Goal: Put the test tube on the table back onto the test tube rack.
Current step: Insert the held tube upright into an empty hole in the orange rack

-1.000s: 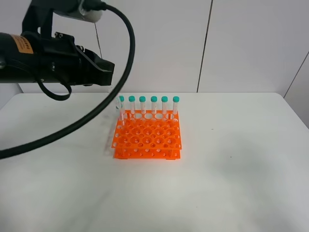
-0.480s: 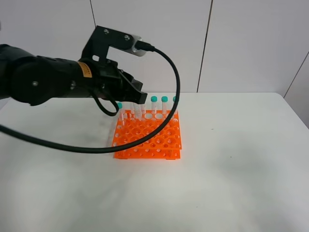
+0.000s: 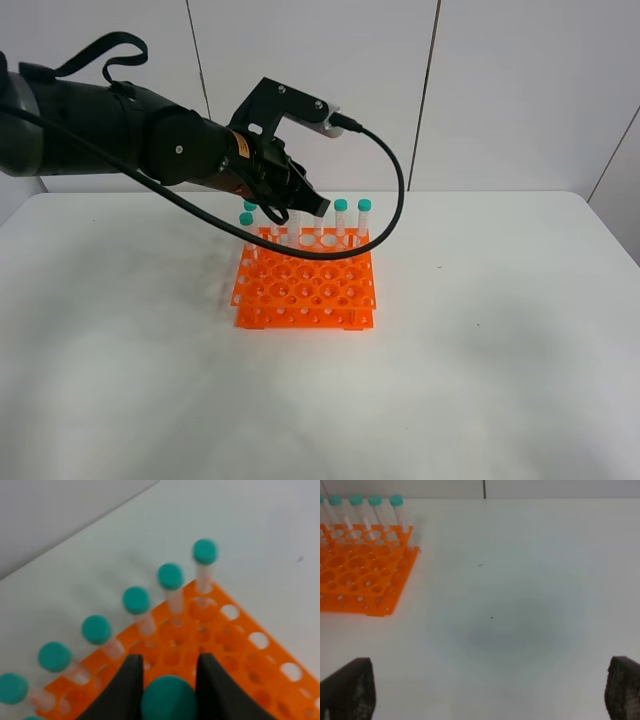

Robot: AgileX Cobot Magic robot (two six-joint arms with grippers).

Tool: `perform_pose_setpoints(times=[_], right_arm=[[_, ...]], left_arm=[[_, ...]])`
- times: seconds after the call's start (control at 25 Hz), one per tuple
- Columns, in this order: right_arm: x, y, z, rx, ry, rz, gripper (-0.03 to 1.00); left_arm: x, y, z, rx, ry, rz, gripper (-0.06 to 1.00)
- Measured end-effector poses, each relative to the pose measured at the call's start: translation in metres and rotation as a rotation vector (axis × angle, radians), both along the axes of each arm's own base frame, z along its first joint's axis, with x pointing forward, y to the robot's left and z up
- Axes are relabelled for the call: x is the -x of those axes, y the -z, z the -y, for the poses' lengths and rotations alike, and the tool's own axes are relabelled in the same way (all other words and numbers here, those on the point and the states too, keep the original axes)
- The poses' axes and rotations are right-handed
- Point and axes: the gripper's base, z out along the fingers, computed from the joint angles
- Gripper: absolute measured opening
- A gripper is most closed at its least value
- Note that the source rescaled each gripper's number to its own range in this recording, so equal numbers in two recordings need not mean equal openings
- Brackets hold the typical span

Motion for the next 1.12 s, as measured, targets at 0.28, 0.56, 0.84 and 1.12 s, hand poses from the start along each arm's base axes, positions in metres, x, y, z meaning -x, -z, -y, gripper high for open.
perform_pose_setpoints(times=[0.28,0.56,0.84,1.12], right_arm=[[0.0,0.0,0.0,0.0,0.0,0.0,1.0],[0.0,0.0,0.0,0.0,0.0,0.0,1.0],[0.0,0.0,0.0,-0.001,-0.001,0.0,1.0],[0.0,0.0,0.0,-0.001,-0.001,0.0,1.0]], left_arm=[[-0.02,-0.001,-0.02,0.032,-0.056,0.071,0.0],[-0.027,0.011,-0.019,0.03,-0.053,0.079,0.0],[-0.029,0.02,-0.018,0.006,-0.04,0.072,0.0],[-0.027,0.034,-0.019,-0.004,-0.035,0.057,0.0]])
